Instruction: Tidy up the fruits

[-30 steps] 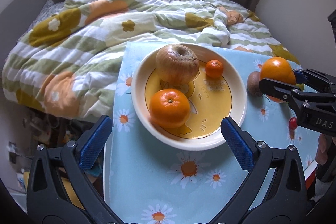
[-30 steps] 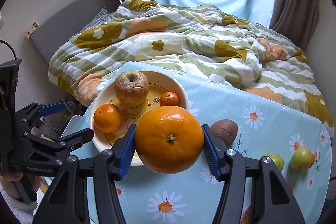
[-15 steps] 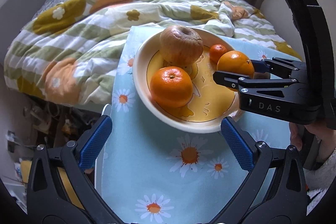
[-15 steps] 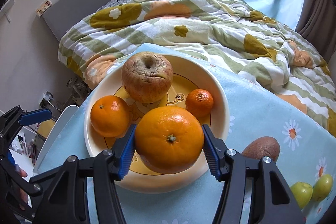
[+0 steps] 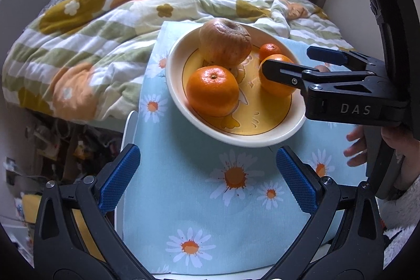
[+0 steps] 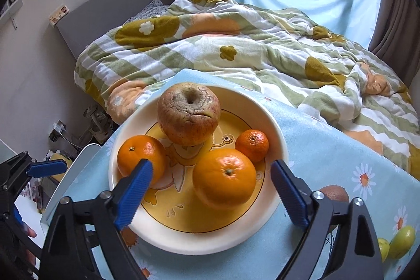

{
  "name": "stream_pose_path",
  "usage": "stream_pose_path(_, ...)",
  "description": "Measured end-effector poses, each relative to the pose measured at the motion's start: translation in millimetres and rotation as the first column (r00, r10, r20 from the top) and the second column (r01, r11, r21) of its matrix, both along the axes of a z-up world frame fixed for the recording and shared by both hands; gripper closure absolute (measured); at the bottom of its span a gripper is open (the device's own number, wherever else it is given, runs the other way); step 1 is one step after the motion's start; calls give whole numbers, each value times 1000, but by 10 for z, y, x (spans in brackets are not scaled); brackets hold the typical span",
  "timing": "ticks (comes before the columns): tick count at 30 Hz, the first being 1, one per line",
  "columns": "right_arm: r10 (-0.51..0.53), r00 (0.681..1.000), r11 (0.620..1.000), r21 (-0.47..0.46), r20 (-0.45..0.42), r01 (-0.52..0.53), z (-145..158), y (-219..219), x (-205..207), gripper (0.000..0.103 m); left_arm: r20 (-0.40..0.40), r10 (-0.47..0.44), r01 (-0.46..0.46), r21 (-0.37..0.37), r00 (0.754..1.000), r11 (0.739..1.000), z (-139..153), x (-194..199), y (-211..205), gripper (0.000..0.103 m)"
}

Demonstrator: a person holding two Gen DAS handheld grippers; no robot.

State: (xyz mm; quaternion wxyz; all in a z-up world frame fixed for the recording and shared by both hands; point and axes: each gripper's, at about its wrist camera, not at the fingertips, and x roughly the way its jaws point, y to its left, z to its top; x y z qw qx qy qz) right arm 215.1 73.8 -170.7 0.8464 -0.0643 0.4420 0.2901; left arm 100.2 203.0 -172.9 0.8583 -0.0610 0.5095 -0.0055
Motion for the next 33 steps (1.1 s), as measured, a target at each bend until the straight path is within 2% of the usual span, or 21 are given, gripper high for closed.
stream_pose_path(2,-12,1000,1000,14,7,12,37,-42,-37,0,2,-4,4,5,1000,1000,34,-32,-1,0)
stream_pose_path(18,-148,987,989,7,64,147,563,-331,-412,0,69,-67,64,45,995,997,511,-220,24,0)
stream_pose_path(27,-287,953,957,-7,97,289,909,-737,-765,0,130,-156,153,29,979,988,776,-216,-183,0)
stream_pose_path(33,-374,921,926,-21,106,378,1031,-1149,-955,0,161,-200,201,13,966,980,879,-168,-431,0)
